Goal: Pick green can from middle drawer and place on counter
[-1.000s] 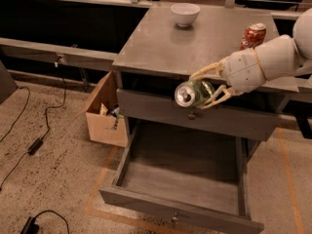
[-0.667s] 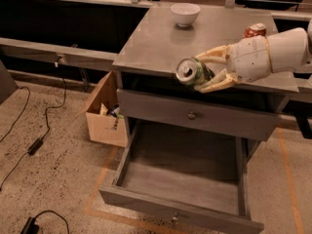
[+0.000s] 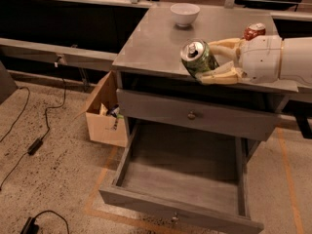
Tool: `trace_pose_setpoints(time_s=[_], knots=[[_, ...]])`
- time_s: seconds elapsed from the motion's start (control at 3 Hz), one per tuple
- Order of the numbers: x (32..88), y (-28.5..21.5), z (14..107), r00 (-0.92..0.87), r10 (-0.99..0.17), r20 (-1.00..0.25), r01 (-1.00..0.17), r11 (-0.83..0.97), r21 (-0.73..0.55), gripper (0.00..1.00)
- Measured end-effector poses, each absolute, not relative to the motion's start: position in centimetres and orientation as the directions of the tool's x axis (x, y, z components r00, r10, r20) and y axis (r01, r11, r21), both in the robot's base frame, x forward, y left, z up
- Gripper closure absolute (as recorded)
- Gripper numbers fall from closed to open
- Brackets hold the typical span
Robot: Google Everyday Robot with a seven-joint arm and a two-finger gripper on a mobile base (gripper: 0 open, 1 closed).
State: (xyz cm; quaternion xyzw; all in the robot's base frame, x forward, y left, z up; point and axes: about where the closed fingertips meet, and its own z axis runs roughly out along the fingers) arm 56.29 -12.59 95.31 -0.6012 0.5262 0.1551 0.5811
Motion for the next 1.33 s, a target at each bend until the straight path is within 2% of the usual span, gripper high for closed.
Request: trace_pose_setpoints(time_s=[0.33, 0.67, 1.33], knots=[[57.2, -11.8, 94.8, 0.318, -0.466, -0.826, -0.836, 0.272, -0.476, 1.00], [61.4, -12.7, 94.8, 0.166, -0.433, -0.886, -0.802, 0.464, -0.377, 1.00], [67.9, -15.5, 93.0, 0.025, -0.332, -0.943, -0.664, 0.699, -0.264, 1.00]])
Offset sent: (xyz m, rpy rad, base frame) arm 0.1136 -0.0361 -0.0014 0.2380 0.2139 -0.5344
